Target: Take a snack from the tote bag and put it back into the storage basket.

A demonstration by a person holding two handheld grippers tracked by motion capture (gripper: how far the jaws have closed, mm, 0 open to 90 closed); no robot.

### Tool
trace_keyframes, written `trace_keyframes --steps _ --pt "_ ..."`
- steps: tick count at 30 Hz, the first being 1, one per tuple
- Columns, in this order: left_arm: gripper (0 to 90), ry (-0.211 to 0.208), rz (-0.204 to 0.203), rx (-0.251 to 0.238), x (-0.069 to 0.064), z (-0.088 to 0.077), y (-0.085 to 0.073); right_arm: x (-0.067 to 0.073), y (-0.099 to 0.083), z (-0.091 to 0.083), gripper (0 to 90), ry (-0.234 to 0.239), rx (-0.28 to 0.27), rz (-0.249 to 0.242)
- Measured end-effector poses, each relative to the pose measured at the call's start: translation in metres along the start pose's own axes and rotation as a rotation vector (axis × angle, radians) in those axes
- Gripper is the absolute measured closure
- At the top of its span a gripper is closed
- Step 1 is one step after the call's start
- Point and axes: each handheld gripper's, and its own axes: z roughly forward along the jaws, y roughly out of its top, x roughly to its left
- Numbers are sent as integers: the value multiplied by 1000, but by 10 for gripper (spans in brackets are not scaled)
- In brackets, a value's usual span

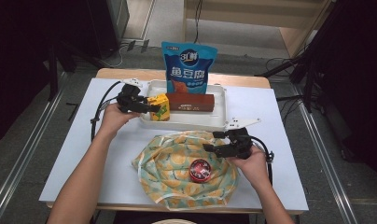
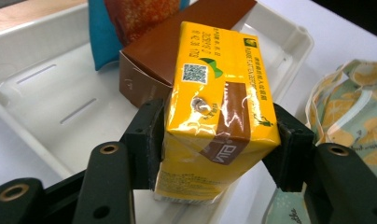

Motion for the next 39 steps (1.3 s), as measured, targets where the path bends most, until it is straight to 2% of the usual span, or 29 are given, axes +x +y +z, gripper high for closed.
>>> trace_keyframes --steps 6,8,10,15,26,30,34,39 --pt "421 13 15 21 -5 1 3 0 0 0 332 0 -2 -4" --pt "407 3 0 12 -5 0 4 0 0 -1 332 -1 -3 -6" --pt "402 2 3 4 -7 -1 5 0 0 -1 332 -3 -4 -8" --pt "389 23 21 15 -12 -5 9 0 0 -1 332 -5 -7 -8" --pt "382 35 10 17 -17 -16 12 1 2 -1 332 0 -5 -16" --pt "377 57 9 34 -20 -22 12 0 5 0 332 4 -8 -15" --pt "382 69 2 -6 -23 -32 9 0 8 4 333 9 -5 -28" --pt "398 65 -17 -24 -23 -43 4 2 11 7 333 19 -6 -38"
